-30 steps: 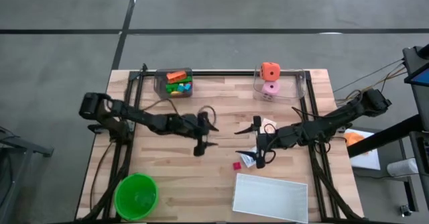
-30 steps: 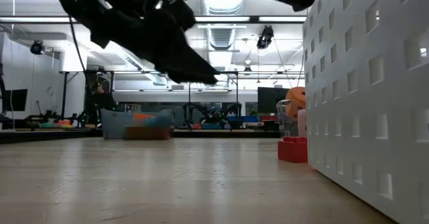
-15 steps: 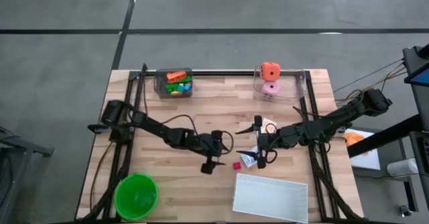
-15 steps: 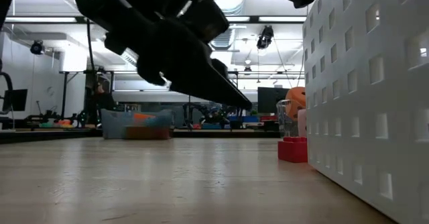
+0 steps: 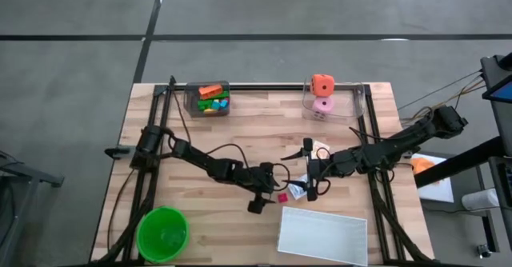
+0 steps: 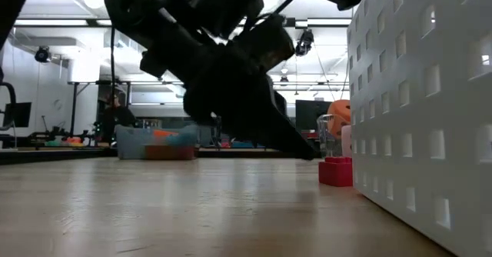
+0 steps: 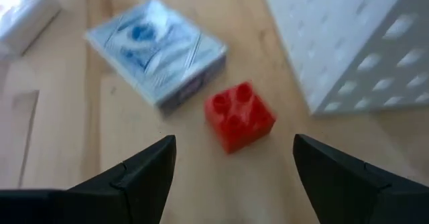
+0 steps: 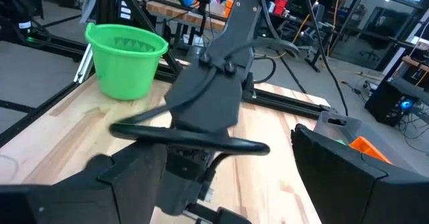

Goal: Pick & Place Toys
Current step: Put the red game piece into the black bin

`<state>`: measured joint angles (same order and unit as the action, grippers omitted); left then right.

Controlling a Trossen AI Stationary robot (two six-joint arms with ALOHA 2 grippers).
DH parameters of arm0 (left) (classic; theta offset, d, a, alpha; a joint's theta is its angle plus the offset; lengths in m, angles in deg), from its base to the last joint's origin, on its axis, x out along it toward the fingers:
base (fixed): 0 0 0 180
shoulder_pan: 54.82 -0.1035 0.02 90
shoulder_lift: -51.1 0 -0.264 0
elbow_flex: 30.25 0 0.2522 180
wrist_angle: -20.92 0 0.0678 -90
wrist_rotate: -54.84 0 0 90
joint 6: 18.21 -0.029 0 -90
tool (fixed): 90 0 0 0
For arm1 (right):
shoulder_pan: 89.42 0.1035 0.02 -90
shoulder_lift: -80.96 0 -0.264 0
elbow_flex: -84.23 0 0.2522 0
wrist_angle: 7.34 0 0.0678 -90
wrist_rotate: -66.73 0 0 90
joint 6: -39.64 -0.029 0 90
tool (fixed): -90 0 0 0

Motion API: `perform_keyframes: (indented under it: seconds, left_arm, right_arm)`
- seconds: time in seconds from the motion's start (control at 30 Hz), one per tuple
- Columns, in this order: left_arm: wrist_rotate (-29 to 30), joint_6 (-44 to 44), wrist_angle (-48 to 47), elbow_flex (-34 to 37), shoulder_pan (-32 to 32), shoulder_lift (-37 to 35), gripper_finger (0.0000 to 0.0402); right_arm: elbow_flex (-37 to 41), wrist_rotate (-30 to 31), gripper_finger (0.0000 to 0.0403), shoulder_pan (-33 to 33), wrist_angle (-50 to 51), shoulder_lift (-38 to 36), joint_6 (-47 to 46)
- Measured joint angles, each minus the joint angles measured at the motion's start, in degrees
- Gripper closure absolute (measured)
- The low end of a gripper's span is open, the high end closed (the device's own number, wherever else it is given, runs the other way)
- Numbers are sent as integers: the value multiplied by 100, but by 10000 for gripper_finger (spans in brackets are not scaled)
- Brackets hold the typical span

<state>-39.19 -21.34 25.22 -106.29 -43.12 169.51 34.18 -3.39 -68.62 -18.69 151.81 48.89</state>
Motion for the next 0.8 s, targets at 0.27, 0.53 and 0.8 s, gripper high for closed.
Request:
perform_keyframes:
  seconds: [0.27,0.53,0.8]
  left_arm:
    - [-4,34,20,-264,104,176,100]
    - [173,34,36,-312,113,304,100]
    - [295,35,85,-472,122,505,100]
  right_arm:
    - [0,2,90,-13,28,0,57]
    - [4,81,90,-15,59,2,48]
    - [4,133,90,-15,71,3,45]
